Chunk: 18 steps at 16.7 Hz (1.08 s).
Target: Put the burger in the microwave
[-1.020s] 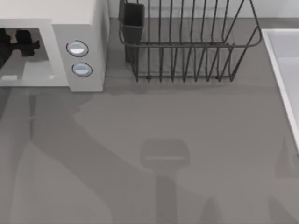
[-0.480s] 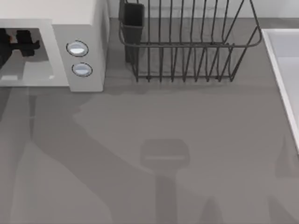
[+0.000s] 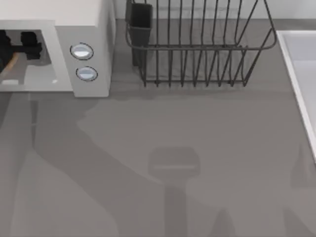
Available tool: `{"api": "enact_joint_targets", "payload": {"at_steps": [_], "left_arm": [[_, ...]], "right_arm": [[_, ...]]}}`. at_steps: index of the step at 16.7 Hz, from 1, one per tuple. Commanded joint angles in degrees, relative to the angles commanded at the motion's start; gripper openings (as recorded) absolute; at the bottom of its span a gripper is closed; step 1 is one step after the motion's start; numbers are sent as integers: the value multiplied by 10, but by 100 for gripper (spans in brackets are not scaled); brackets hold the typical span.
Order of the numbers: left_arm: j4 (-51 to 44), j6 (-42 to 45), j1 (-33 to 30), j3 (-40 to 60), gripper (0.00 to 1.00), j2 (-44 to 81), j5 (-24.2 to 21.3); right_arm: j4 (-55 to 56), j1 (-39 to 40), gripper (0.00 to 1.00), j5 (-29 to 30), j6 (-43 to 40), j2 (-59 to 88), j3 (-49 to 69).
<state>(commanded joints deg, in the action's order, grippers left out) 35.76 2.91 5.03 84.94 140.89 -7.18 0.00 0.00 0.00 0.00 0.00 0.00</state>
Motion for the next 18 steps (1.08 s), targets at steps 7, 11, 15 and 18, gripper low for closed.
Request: {"api": "enact_joint_targets", "payload": {"at_steps": [7,11,15,18], "left_arm": [[0,0,0,0,100,0,0],[45,-1,18,-129,100,-101,1],[119,1,35,-242,100,-189,-14],[186,7,51,-383,100,-259,-30]], "right_arm": [[0,0,100,0,0,0,0],[0,0,100,0,0,0,0],[0,0,100,0,0,0,0],[0,0,100,0,0,0,0]]}}
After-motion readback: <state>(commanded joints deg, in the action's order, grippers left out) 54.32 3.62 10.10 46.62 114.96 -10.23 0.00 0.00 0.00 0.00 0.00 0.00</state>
